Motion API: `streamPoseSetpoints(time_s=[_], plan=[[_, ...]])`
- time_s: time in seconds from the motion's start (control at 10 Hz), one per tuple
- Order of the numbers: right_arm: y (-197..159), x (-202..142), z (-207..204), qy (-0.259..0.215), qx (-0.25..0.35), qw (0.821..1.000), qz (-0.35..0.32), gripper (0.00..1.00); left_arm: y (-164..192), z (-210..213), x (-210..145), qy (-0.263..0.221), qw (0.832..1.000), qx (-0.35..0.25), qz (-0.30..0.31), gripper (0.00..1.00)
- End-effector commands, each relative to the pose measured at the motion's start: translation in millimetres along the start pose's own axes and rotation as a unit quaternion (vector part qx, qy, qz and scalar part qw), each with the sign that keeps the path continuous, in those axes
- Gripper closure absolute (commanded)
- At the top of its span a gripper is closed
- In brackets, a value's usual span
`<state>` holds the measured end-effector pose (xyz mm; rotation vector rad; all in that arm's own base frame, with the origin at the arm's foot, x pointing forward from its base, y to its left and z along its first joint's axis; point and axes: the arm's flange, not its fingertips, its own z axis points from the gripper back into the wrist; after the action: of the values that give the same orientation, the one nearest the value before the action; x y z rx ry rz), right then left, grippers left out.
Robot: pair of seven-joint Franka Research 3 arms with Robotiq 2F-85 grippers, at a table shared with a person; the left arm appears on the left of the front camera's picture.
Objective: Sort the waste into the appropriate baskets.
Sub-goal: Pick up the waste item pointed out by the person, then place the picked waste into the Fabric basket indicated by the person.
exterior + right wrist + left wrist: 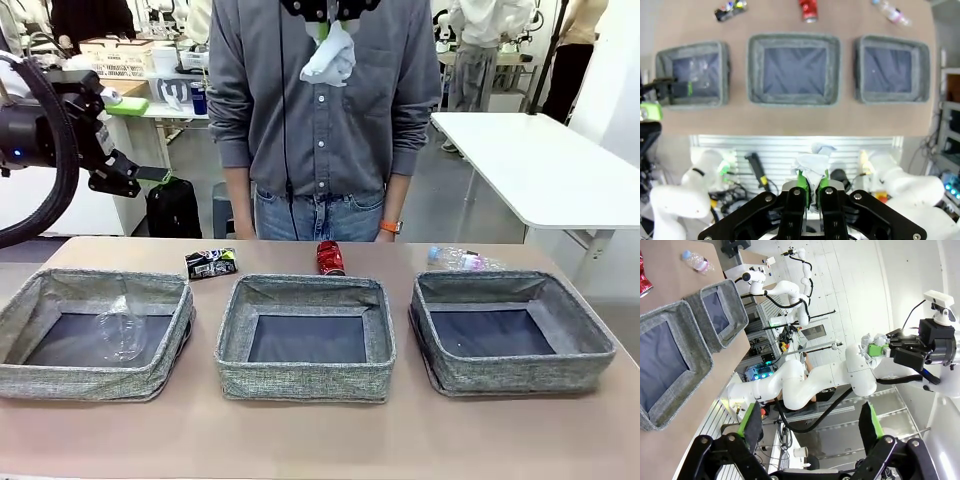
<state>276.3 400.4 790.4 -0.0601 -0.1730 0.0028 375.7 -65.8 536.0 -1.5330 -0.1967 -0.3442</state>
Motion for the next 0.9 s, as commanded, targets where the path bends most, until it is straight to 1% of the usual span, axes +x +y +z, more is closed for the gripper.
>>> streamPoseSetpoints(time_s=[0.0, 0.8], plan=[[0.1, -1.0, 0.1, 0.004, 0.002, 1.000, 0.002, 0.93, -4.9, -2.5, -0.1, -0.006, 1.000, -0.008, 0.004, 0.01], [0.1, -1.0, 0.1, 0.004, 0.002, 1.000, 0.002, 0.93, -4.9, -2.5, -0.1, -0.006, 1.000, -0.008, 0.004, 0.01]])
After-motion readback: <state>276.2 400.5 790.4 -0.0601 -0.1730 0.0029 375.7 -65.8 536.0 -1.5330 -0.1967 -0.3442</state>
